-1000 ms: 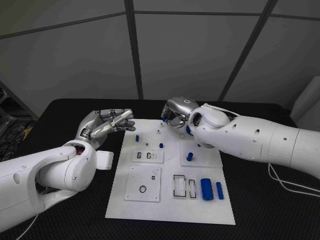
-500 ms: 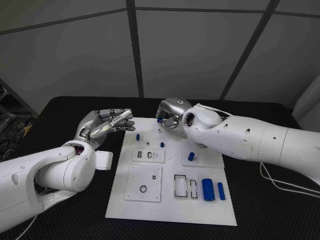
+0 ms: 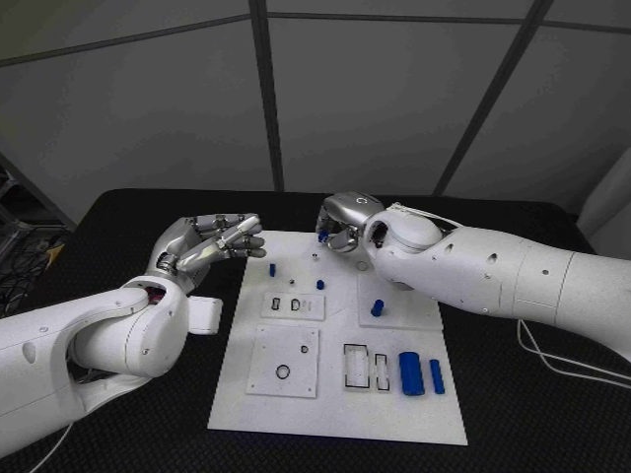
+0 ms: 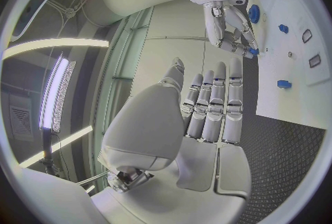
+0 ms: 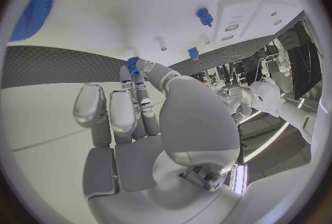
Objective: Assemble the parts on the task board
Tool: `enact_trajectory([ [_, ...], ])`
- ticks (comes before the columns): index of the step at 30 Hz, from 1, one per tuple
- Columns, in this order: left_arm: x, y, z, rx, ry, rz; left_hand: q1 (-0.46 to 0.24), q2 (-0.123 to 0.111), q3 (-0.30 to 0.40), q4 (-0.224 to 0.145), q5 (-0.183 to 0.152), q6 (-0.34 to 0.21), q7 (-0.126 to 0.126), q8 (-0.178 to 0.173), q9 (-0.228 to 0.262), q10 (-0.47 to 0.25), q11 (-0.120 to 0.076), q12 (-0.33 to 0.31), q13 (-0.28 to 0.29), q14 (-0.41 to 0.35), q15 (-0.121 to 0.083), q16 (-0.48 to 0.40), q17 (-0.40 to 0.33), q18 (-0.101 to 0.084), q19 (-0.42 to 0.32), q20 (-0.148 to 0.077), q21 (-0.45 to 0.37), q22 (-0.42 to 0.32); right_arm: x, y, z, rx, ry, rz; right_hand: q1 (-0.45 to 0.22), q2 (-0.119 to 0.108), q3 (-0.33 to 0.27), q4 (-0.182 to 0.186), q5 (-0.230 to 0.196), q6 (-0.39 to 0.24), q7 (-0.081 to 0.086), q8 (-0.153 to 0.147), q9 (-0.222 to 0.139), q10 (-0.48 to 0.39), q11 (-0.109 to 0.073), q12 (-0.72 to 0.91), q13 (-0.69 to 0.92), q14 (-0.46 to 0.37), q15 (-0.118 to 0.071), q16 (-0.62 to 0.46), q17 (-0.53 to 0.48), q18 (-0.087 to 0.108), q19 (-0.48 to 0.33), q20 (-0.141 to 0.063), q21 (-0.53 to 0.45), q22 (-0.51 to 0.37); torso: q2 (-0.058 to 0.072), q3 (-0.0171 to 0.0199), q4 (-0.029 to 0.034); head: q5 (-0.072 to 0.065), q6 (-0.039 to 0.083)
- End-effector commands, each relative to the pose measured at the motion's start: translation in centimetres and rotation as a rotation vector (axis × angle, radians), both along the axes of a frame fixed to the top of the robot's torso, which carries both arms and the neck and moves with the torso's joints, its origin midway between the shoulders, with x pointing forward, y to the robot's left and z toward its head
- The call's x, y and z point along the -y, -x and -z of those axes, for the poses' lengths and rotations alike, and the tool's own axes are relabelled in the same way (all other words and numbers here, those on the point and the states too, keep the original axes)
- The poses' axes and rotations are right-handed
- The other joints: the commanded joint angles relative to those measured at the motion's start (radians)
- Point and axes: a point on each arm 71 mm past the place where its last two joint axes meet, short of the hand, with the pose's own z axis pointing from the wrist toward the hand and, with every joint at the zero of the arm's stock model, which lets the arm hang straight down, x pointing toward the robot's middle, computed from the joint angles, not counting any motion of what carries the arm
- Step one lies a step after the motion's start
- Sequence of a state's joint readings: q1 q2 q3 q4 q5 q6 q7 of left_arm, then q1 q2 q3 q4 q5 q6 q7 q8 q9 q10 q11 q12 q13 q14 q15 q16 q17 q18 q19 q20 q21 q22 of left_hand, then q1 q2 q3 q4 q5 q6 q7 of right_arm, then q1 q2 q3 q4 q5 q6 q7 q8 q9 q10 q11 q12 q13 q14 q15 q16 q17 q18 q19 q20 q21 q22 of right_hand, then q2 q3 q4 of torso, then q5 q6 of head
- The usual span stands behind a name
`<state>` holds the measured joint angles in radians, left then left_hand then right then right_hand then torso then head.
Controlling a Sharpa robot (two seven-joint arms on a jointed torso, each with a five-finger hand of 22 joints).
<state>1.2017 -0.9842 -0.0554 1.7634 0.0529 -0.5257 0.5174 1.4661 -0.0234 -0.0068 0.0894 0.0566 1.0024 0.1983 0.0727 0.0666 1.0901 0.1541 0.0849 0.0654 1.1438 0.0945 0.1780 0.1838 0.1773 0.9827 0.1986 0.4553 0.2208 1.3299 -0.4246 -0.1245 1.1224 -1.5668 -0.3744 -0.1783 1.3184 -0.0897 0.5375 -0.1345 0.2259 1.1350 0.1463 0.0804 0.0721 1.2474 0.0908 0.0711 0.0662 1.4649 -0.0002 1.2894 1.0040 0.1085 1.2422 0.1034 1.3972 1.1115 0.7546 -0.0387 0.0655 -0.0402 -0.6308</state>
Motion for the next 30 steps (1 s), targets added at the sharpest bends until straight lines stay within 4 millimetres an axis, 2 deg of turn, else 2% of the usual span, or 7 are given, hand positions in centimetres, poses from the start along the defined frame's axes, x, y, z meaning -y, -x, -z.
enact_trajectory([
  [1, 0.07, 0.0, -0.15, 0.006, 0.003, 0.009, -0.01, 0.003, -0.001, -0.004, -0.004, -0.001, 0.009, -0.003, -0.002, -0.008, -0.001, -0.003, -0.001, 0.002, 0.004, -0.004, 0.001, 0.003, 0.008, 0.0, 0.007, 0.001, 0.08, -0.03, -0.17, 0.013, 0.023, 0.017, -0.001, -0.008, 0.002, 0.003, 0.006, 0.0, 0.003, -0.002, 0.001, 0.017, -0.015, -0.003, 0.001, 0.024, -0.005, 0.006, 0.001, -0.015, 0.007, 0.002, 0.003, 0.001, 0.001, 0.0001, -0.0003, 0.0, -0.001],
  [9, 0.12, 0.0, -0.15, 0.006, 0.003, 0.01, -0.01, 0.003, -0.001, -0.004, -0.004, -0.001, 0.009, -0.003, -0.002, -0.008, -0.001, -0.003, -0.001, 0.002, 0.004, -0.004, 0.001, 0.003, 0.008, 0.0, 0.007, 0.001, -0.45, 0.13, -0.13, 0.006, 0.029, 0.002, -0.002, -0.01, 0.002, 0.003, 0.006, 0.001, 0.003, -0.001, 0.001, 0.018, -0.015, -0.003, 0.001, 0.024, -0.005, 0.007, 0.002, -0.015, 0.007, 0.002, 0.003, 0.0, 0.003, -0.0007, 0.0029, -0.002, 0.0],
  [15, 0.11, 0.0, -0.15, 0.006, 0.003, 0.01, -0.01, 0.003, -0.001, -0.004, -0.004, -0.001, 0.009, -0.003, -0.002, -0.008, -0.001, -0.003, -0.001, 0.002, 0.004, -0.004, 0.001, 0.003, 0.008, 0.0, 0.007, 0.001, -0.67, -0.01, -0.06, -0.001, 0.032, 0.001, -0.003, -0.011, 0.002, 0.004, 0.006, 0.002, 0.003, -0.002, 0.001, 0.018, -0.015, -0.003, 0.001, 0.024, -0.005, 0.007, 0.001, -0.015, 0.006, 0.002, 0.003, 0.0, 0.004, -0.0019, 0.0026, 0.0, -0.003],
  [22, 0.03, -0.08, -0.11, 0.005, 0.001, 0.007, -0.011, 0.003, -0.002, -0.005, -0.004, -0.002, 0.009, -0.004, -0.002, -0.009, 0.0, -0.005, -0.001, 0.002, 0.005, -0.005, 0.002, 0.003, 0.008, 0.0, 0.007, 0.002, -0.87, 0.14, 0.0, -0.013, 0.032, -0.009, -0.006, -0.012, 0.001, 0.007, 0.005, 0.002, 0.003, -0.002, 0.001, 0.018, -0.015, -0.004, 0.001, 0.024, -0.004, 0.007, 0.0, -0.015, 0.005, 0.002, 0.003, 0.0, 0.004, -0.0005, -0.0006, 0.003, -0.008],
  [30, 0.0, -0.15, -0.09, 0.006, 0.0, 0.004, -0.011, 0.003, -0.002, -0.005, -0.004, -0.002, 0.009, -0.004, -0.002, -0.009, 0.0, -0.005, -0.001, 0.002, 0.005, -0.005, 0.002, 0.003, 0.008, 0.0, 0.007, 0.002, -0.78, 0.17, 0.06, -0.021, 0.038, -0.01, -0.006, -0.013, 0.001, 0.007, 0.005, 0.002, 0.003, -0.002, 0.001, 0.018, -0.015, -0.004, 0.001, 0.024, -0.004, 0.007, -0.001, -0.014, 0.005, 0.002, 0.003, 0.0, 0.003, -0.0008, -0.0001, 0.0, -0.009],
])
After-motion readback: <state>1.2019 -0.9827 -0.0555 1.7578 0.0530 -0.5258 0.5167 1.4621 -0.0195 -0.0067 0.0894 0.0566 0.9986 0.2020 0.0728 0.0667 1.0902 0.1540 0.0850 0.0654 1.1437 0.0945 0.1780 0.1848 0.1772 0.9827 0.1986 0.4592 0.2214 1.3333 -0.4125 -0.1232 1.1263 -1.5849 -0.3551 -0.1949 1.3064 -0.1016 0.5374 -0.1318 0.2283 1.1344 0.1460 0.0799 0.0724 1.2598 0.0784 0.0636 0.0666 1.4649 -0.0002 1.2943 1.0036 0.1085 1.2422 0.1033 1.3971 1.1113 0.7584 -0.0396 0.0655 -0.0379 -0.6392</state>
